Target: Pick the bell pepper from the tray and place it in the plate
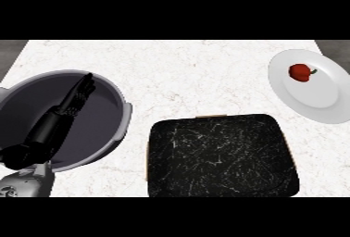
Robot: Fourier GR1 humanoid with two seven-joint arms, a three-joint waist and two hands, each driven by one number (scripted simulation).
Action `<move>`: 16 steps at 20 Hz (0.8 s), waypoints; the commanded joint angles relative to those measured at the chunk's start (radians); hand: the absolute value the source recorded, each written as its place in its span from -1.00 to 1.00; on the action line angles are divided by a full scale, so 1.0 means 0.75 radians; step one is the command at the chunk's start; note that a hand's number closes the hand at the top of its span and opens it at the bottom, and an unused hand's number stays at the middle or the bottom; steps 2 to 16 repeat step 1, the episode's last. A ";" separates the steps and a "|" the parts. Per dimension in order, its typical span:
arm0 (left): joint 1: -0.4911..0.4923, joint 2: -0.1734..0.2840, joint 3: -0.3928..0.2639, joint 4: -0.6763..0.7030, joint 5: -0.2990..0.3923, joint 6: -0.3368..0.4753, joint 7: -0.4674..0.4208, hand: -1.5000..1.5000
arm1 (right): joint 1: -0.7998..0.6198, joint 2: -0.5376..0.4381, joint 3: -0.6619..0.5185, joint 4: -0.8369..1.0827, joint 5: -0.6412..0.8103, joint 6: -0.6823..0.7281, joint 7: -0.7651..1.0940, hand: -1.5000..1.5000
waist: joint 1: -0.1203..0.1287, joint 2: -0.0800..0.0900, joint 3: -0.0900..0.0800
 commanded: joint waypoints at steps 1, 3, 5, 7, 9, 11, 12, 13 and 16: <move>-0.060 0.005 0.054 -0.057 0.057 -0.033 0.122 0.00 | 0.074 0.046 0.025 -0.101 -0.010 0.036 0.021 -1.00 | 0.004 0.001 0.000; -0.060 0.005 0.054 -0.057 0.057 -0.033 0.122 0.00 | 0.074 0.046 0.025 -0.101 -0.010 0.036 0.021 -1.00 | 0.004 0.001 0.000; -0.060 0.005 0.054 -0.057 0.057 -0.033 0.122 0.00 | 0.074 0.046 0.025 -0.101 -0.010 0.036 0.021 -1.00 | 0.004 0.001 0.000; -0.060 0.005 0.054 -0.057 0.057 -0.033 0.122 0.00 | 0.074 0.046 0.025 -0.101 -0.010 0.036 0.021 -1.00 | 0.004 0.001 0.000; -0.060 0.005 0.054 -0.057 0.057 -0.033 0.122 0.00 | 0.074 0.046 0.025 -0.101 -0.010 0.036 0.021 -1.00 | 0.004 0.001 0.000; -0.060 0.005 0.054 -0.057 0.057 -0.033 0.122 0.00 | 0.074 0.046 0.025 -0.101 -0.010 0.036 0.021 -1.00 | 0.004 0.001 0.000; -0.060 0.005 0.054 -0.057 0.057 -0.033 0.122 0.00 | 0.074 0.046 0.025 -0.101 -0.010 0.036 0.021 -1.00 | 0.004 0.001 0.000; -0.060 0.005 0.054 -0.057 0.057 -0.033 0.122 0.00 | 0.074 0.046 0.025 -0.101 -0.010 0.036 0.021 -1.00 | 0.004 0.001 0.000; -0.060 0.005 0.054 -0.057 0.057 -0.033 0.122 0.00 | 0.074 0.046 0.025 -0.101 -0.010 0.036 0.021 -1.00 | 0.004 0.001 0.000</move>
